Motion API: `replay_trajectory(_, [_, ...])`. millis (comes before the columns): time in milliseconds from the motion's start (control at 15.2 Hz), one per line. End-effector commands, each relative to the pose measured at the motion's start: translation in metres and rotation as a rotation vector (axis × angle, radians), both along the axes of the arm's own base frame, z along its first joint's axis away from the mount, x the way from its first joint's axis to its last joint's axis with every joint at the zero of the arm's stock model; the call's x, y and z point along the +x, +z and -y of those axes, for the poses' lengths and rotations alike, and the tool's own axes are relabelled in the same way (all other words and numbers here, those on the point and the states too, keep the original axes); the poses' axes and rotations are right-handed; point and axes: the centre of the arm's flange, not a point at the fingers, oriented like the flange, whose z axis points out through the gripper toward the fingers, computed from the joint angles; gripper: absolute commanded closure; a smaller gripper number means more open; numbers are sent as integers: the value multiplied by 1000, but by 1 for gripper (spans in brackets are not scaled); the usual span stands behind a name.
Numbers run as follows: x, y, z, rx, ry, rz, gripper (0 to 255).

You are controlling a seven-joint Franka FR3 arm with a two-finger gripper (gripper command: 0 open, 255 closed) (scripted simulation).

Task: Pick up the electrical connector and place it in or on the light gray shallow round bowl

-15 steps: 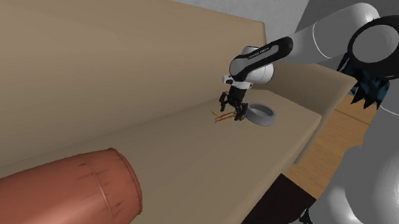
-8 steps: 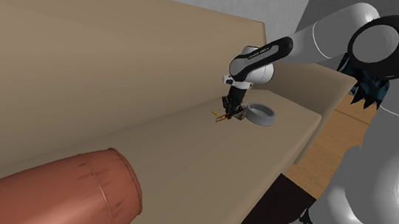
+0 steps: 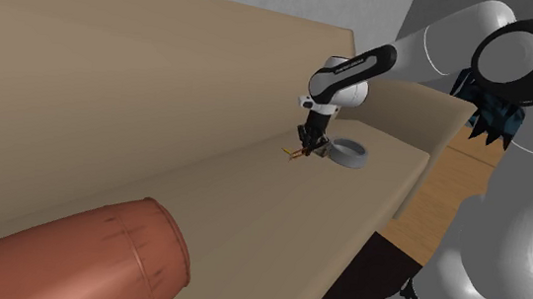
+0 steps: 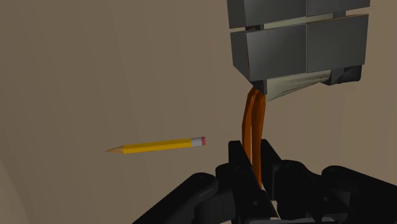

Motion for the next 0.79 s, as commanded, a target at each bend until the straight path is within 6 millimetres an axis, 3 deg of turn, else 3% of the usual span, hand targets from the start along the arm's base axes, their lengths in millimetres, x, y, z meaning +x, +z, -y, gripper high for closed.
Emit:
replay_trajectory(0, [0,11,0,0,0,0,255])
replay_trajectory(726, [0,69,0,0,0,0,255])
